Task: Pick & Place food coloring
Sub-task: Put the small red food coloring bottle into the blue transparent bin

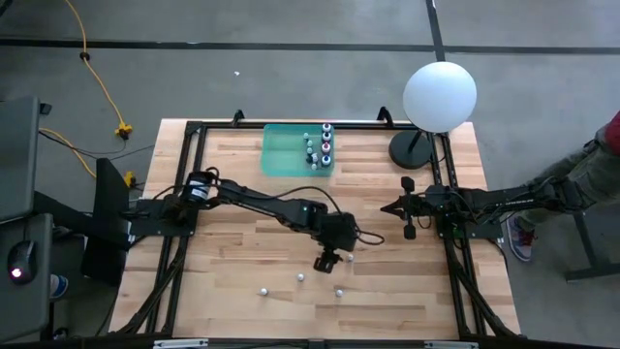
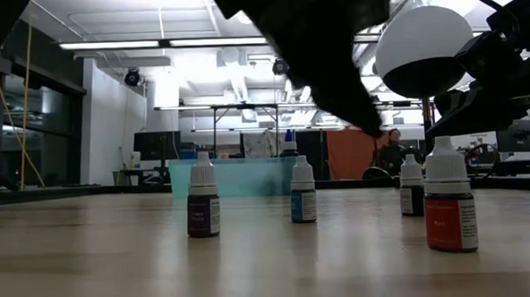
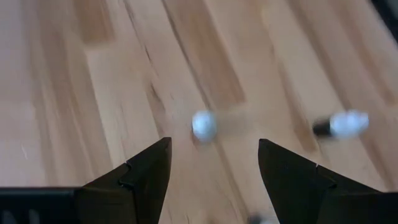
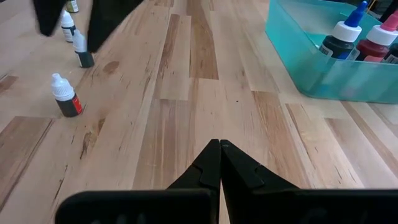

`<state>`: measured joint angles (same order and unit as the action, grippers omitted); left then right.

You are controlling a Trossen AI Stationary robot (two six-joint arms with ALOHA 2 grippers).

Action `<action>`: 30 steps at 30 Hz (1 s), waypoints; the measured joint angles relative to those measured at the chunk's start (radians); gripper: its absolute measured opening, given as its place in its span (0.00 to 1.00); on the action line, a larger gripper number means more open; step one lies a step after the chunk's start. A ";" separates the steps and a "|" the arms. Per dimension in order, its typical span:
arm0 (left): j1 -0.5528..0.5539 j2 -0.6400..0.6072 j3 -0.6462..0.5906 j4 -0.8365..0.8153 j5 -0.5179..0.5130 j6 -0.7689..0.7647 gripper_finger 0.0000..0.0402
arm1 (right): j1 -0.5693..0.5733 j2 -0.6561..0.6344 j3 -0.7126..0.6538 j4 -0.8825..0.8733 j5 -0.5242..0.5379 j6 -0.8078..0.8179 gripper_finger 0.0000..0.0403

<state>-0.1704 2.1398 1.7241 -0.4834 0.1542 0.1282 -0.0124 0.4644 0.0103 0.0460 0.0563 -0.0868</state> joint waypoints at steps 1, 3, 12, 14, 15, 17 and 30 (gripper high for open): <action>-0.002 0.015 0.005 0.032 -0.005 0.000 0.58 | 0.000 0.000 0.000 0.002 0.001 0.000 0.00; -0.004 0.029 0.006 0.044 -0.011 -0.001 0.58 | 0.000 0.000 0.000 0.002 0.000 0.000 0.00; -0.014 0.075 0.045 0.065 -0.034 -0.002 0.58 | 0.000 0.000 0.000 -0.001 0.000 0.000 0.00; -0.014 0.078 0.043 0.054 -0.034 -0.002 0.58 | 0.000 0.000 0.000 0.000 0.000 0.000 0.00; -0.014 0.079 0.043 0.059 -0.037 -0.002 0.58 | 0.000 0.000 0.000 0.001 0.000 0.000 0.00; -0.014 0.098 0.046 0.087 -0.041 -0.003 0.58 | 0.000 0.000 0.000 0.002 0.000 0.000 0.00; -0.015 0.134 0.061 0.089 -0.067 -0.031 0.58 | 0.000 0.000 0.000 0.003 0.000 0.000 0.00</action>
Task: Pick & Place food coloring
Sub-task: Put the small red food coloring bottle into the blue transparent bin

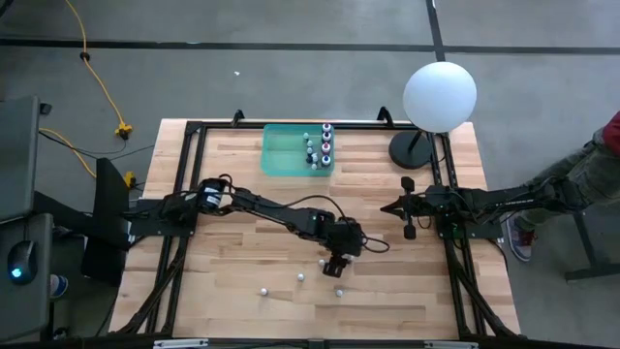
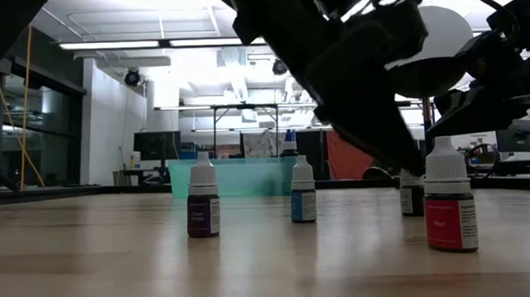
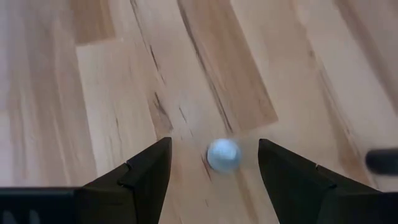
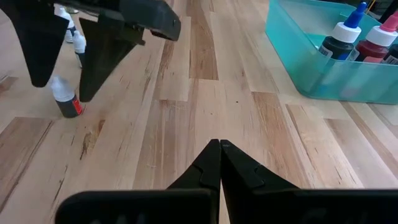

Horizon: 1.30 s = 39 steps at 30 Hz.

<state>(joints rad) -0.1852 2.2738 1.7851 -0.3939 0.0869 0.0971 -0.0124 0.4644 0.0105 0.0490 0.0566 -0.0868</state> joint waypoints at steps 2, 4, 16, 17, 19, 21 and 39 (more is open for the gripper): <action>0.002 0.002 -0.003 -0.009 0.000 0.000 0.58 | 0.000 0.000 0.000 -0.001 0.000 0.000 0.00; 0.002 0.005 -0.003 -0.008 -0.001 0.000 0.58 | 0.000 0.000 0.000 0.000 0.000 0.000 0.00; 0.002 0.005 -0.003 -0.004 -0.001 0.000 0.55 | 0.000 0.000 0.000 0.000 0.000 0.000 0.00; 0.002 0.005 -0.003 -0.004 -0.001 0.000 0.53 | 0.000 0.000 0.000 0.000 0.000 0.000 0.00; 0.002 0.005 -0.003 -0.005 0.000 0.000 0.48 | 0.000 0.000 0.000 0.000 0.000 0.000 0.00; 0.002 0.005 -0.003 -0.004 0.000 -0.001 0.43 | 0.000 0.000 0.000 0.000 0.000 0.000 0.00; 0.002 0.003 -0.003 -0.001 0.016 -0.026 0.13 | 0.000 0.000 0.000 0.000 0.000 0.000 0.00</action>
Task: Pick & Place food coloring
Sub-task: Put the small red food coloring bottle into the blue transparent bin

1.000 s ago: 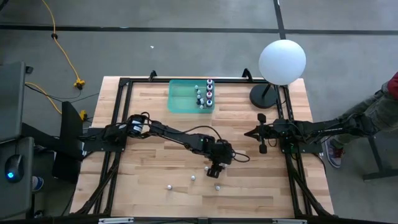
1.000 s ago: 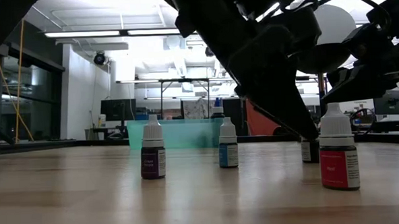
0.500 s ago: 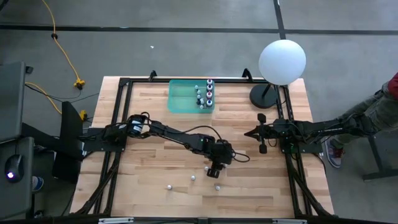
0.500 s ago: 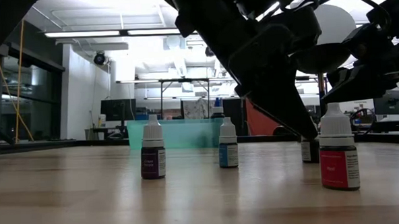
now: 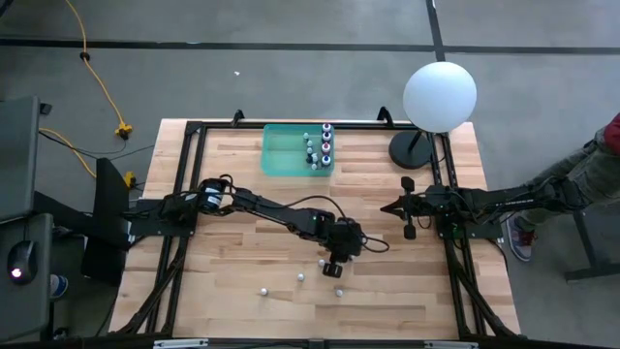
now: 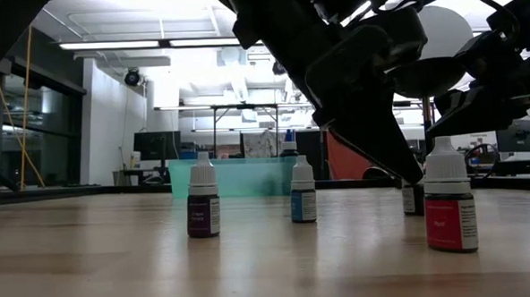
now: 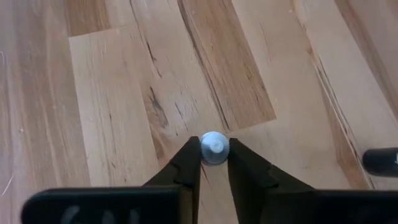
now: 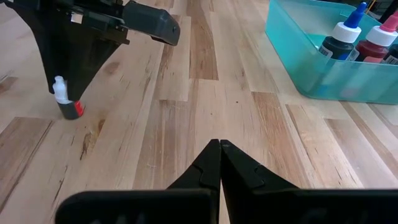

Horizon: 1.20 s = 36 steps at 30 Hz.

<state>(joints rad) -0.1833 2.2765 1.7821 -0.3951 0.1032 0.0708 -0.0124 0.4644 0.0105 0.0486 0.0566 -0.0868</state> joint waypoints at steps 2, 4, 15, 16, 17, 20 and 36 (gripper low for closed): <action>0.000 0.000 0.000 0.000 0.000 0.000 0.10 | 0.000 0.000 0.000 0.000 0.000 0.000 0.00; 0.000 0.000 0.009 -0.011 0.000 0.000 0.09 | 0.000 0.000 0.000 0.000 0.000 0.000 0.00; 0.014 -0.002 0.101 -0.066 0.021 0.001 0.09 | 0.000 0.000 0.000 0.000 0.000 0.000 0.00; 0.018 -0.002 0.119 -0.085 0.019 0.001 0.09 | 0.000 0.000 0.000 0.000 0.000 0.000 0.00; 0.024 -0.002 0.140 -0.111 0.020 0.001 0.09 | 0.000 0.000 0.000 0.000 0.000 0.000 0.00; 0.042 -0.002 0.221 -0.201 0.018 -0.012 0.09 | 0.000 0.000 0.000 0.000 0.000 0.000 0.00; 0.164 -0.043 0.488 -0.656 -0.031 -0.192 0.09 | 0.000 0.000 0.000 0.000 0.000 0.000 0.00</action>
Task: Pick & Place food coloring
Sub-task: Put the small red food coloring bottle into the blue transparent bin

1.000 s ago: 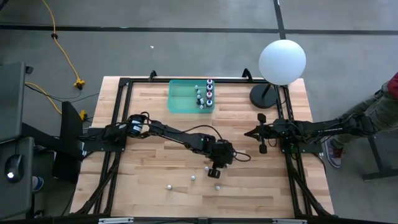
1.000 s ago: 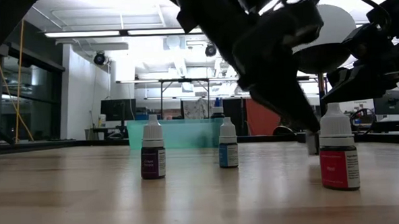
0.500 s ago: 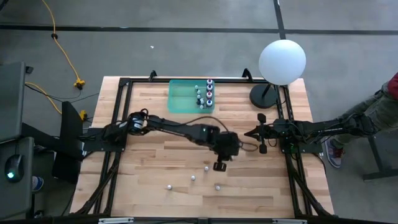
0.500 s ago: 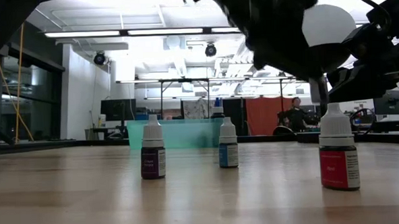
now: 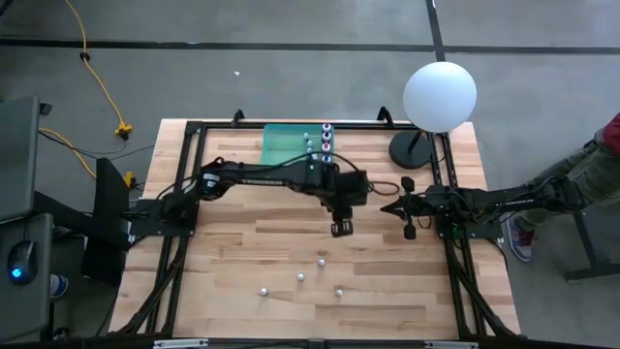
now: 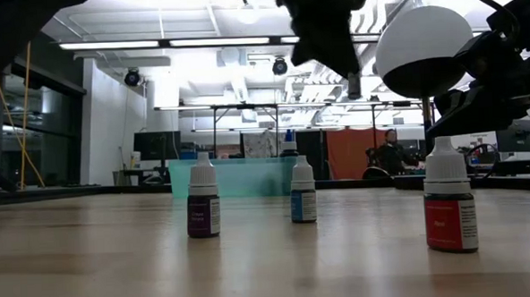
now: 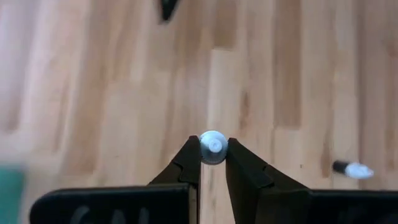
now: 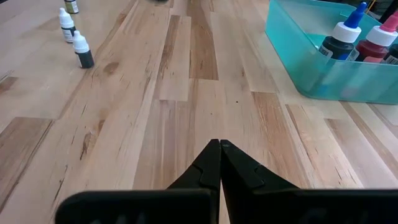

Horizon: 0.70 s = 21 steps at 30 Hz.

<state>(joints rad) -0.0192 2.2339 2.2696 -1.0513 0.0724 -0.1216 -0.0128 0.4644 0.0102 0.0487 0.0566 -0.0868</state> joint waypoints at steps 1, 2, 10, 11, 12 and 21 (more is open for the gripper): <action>0.006 -0.013 -0.005 -0.025 -0.013 -0.009 0.09 | 0.000 0.000 0.000 0.001 0.000 0.000 0.00; 0.013 -0.030 -0.015 -0.043 -0.027 -0.016 0.09 | 0.000 0.000 0.000 0.000 0.000 0.000 0.00; 0.105 -0.250 -0.272 -0.055 -0.100 -0.134 0.09 | 0.000 0.000 0.000 -0.001 0.000 0.000 0.00; 0.118 -0.287 -0.333 -0.023 -0.110 -0.144 0.09 | 0.000 0.000 0.000 -0.001 0.000 0.000 0.00; 0.133 -0.325 -0.399 0.010 -0.114 -0.152 0.09 | 0.000 0.000 0.000 0.000 0.000 0.000 0.00; 0.272 -0.558 -0.883 0.291 -0.090 -0.268 0.09 | 0.000 0.000 0.000 0.000 0.000 0.000 0.00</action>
<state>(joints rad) 0.2530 1.6759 1.3870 -0.7606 -0.0174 -0.3897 -0.0124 0.4644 0.0101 0.0483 0.0565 -0.0868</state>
